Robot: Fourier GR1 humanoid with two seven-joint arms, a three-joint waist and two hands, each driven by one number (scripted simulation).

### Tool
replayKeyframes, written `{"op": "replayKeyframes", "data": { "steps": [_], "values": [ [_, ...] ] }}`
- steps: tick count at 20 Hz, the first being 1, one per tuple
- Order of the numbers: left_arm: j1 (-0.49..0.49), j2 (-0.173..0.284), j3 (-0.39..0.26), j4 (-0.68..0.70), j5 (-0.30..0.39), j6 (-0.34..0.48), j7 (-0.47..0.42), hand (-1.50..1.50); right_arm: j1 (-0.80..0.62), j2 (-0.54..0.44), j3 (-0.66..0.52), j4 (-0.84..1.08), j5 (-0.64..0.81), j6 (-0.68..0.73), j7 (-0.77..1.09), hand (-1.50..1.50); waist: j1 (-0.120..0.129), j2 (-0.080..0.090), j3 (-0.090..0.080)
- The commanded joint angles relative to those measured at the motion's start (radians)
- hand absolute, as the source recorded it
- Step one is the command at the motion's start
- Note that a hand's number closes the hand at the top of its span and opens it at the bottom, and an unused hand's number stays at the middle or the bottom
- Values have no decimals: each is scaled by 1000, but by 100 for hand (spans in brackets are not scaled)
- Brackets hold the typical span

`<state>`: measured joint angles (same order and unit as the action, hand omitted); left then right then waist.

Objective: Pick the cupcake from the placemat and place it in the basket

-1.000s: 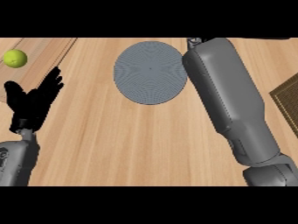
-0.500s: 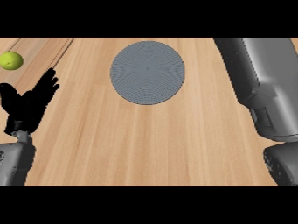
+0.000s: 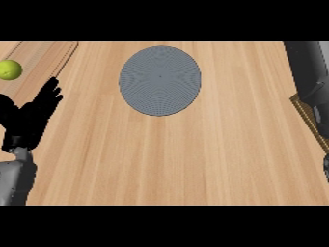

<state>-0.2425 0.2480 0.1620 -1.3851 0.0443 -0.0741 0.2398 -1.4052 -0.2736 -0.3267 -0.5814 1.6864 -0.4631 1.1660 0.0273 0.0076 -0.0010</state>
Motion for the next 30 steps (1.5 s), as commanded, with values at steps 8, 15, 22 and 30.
{"op": "replayKeyframes", "data": {
  "steps": [8, 15, 22, 30],
  "values": [
    [14, -9, 8, -7, -18, 32, 2, 0, 164, -80, -78, -108, -21, 53, 21, 150, -37, -11, 1],
    [33, -2, 15, -3, -8, 13, 6, 0, 374, -18, -107, -316, -106, -52, -34, 150, -42, -14, 1],
    [28, 19, 21, -37, 7, -13, 18, 0, 455, -73, -200, -350, -44, -159, 50, -150, -30, -10, 1],
    [31, 22, 38, 23, -1, -23, -45, 0, 521, -89, -207, -365, -168, -165, -141, -150, -23, -7, 1]
  ]
}}
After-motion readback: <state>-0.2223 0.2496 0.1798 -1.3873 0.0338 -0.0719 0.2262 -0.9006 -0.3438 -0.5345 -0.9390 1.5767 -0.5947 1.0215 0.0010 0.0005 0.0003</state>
